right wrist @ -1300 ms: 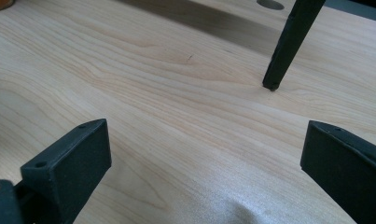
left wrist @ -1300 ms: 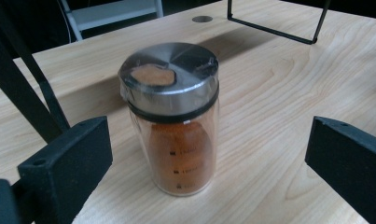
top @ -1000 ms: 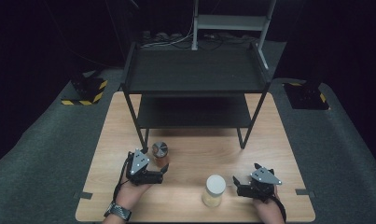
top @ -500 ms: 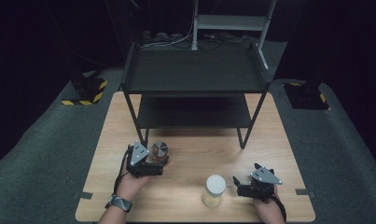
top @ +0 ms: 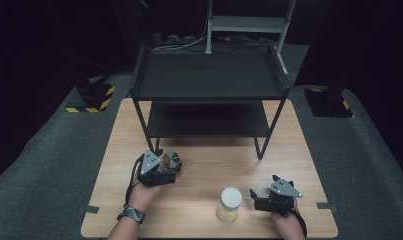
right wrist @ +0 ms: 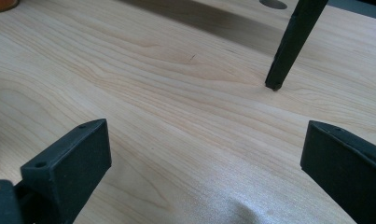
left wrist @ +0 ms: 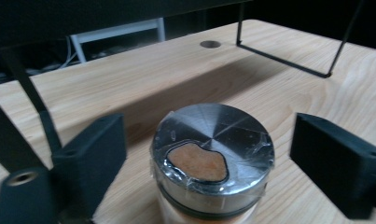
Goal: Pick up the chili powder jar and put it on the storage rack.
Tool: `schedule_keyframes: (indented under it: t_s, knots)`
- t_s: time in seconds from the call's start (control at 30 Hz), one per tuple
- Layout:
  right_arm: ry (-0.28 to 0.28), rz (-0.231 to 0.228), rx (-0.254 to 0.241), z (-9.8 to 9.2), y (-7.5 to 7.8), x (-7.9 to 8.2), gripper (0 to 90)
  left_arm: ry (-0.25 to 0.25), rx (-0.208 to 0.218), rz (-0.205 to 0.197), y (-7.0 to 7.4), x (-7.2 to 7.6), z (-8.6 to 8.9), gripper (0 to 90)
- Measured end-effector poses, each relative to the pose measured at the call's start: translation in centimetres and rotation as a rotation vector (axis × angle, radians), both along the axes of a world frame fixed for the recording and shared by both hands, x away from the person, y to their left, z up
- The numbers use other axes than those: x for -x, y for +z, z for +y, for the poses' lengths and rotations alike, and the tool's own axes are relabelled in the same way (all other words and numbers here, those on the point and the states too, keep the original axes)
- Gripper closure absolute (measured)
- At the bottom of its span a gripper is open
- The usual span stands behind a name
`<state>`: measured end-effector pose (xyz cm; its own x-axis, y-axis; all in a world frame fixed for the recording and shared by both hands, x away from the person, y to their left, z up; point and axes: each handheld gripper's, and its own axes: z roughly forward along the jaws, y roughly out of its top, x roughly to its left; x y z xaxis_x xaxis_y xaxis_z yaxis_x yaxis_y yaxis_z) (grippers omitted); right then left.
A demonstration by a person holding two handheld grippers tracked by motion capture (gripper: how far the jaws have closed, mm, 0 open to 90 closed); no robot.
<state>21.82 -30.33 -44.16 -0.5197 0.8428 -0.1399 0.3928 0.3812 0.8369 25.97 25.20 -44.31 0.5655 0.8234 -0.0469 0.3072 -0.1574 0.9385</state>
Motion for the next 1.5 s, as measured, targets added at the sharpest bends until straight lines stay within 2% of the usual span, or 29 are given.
schedule_keyframes:
  t_s: [0.23, 0.27, 0.43, 0.8, 1.1, 1.13, 1.5]
  knots:
    - [0.003, 0.0, -0.004, -0.1, 0.0, 0.0, 1.2, -0.002, 0.01, 0.015, -0.7, -0.3, 0.0, 21.9]
    - [0.004, 0.001, -0.006, -0.1, 0.0, 0.0, 1.2, -0.003, 0.025, 0.02, -0.9, -0.4, 0.1, 23.1]
    - [0.003, 0.002, -0.008, -0.2, 0.0, -0.1, 1.3, -0.009, 0.034, 0.007, -1.2, -0.4, 0.3, 28.6]
    - [0.004, 0.0, -0.007, -0.1, 0.0, 0.0, 1.2, -0.016, 0.035, -0.002, -1.6, -0.4, 0.4, 34.2]
    - [0.003, -0.003, -0.006, -0.1, 0.0, 0.0, 1.3, -0.002, 0.034, -0.019, -1.7, 0.1, 0.3, 34.8]
    - [0.001, -0.002, -0.002, -0.1, 0.0, 0.0, 1.2, 0.002, 0.052, -0.014, -1.7, 0.2, 0.5, 34.8]
    - [0.005, 0.008, 0.012, 0.1, 0.1, -0.1, 1.2, 0.01, 0.058, -0.051, -0.2, 1.8, 0.8, 34.8]
